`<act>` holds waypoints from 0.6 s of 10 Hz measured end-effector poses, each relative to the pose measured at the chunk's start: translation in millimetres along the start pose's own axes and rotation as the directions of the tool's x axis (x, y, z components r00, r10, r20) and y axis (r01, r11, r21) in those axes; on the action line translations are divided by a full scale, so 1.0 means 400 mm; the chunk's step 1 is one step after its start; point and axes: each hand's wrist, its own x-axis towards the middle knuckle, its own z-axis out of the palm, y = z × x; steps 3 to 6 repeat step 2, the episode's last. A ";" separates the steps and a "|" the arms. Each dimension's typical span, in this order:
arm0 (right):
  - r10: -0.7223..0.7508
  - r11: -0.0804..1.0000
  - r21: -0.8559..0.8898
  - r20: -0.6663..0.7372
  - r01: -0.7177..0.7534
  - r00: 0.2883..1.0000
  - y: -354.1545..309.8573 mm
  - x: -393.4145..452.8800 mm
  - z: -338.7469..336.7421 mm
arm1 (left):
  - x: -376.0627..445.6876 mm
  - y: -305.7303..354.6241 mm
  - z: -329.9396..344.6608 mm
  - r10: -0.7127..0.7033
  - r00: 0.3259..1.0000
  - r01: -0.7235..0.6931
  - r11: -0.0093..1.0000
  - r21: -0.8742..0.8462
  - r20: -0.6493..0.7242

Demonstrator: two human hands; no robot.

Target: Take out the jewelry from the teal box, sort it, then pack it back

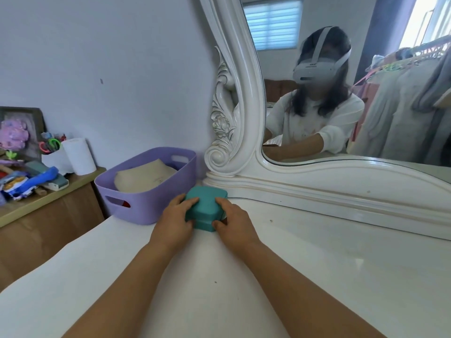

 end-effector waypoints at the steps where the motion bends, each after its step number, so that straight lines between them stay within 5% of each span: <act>1: 0.021 0.999 0.039 0.017 -0.022 1.000 -0.005 -0.014 -0.010 | -0.004 -0.001 -0.006 -0.015 0.999 0.015 1.000 -0.005 0.045; 2: 0.040 0.997 0.068 -0.024 -0.038 0.999 -0.017 -0.049 -0.047 | -0.031 0.020 -0.010 -0.045 0.998 0.046 0.999 0.018 -0.054; 6: 0.040 0.997 0.068 -0.024 -0.038 0.999 -0.017 -0.049 -0.047 | -0.031 0.020 -0.010 -0.045 0.998 0.046 0.999 0.018 -0.054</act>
